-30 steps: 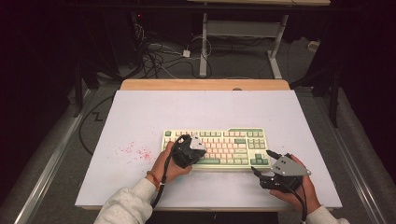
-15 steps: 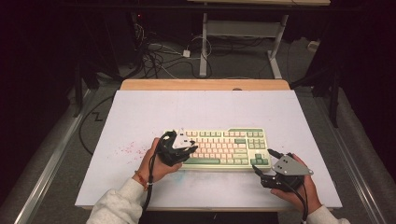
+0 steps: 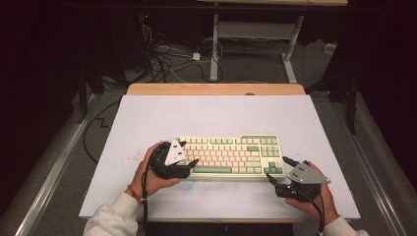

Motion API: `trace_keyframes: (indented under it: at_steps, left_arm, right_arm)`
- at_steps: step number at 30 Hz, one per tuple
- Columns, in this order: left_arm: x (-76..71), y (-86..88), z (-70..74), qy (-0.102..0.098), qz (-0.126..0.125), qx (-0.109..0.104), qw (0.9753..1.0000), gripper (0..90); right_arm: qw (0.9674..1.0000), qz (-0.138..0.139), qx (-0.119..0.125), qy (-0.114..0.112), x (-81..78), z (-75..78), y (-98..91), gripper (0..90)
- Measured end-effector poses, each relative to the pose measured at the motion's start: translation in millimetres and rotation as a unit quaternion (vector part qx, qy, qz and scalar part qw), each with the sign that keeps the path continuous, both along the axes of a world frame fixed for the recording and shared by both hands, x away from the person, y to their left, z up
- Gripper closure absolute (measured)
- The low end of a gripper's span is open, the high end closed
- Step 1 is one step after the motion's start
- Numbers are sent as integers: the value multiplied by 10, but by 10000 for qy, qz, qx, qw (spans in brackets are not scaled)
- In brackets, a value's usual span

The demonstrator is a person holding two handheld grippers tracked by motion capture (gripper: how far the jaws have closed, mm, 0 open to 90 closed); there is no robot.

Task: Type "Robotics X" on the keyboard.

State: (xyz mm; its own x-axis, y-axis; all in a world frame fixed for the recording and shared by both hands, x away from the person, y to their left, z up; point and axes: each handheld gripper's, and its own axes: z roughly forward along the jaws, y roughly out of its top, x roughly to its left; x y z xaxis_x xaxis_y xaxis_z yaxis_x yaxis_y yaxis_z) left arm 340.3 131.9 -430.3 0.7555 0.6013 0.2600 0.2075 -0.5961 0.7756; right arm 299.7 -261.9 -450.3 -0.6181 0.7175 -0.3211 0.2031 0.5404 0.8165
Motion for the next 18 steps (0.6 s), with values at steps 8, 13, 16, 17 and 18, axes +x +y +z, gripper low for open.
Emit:
trace_keyframes:
  at_steps: [8,13,16,17,18]
  left_arm:
    - [-105,192,-93,-119,231,79,9996,202]
    - [-164,322,-159,-132,335,179,9992,194]
    - [-203,382,-191,-140,377,219,9990,194]
    - [-216,400,-206,-154,422,251,9987,192]
    - [-224,413,-218,-151,447,260,9985,189]
  right_arm:
    - [10000,-21,26,28,11,2,-5,256]
    - [10000,-6,26,88,20,6,-4,331]
    - [9999,55,28,104,16,11,3,395]
    - [9999,48,50,101,16,15,2,421]
    - [9999,49,69,121,18,22,1,444]
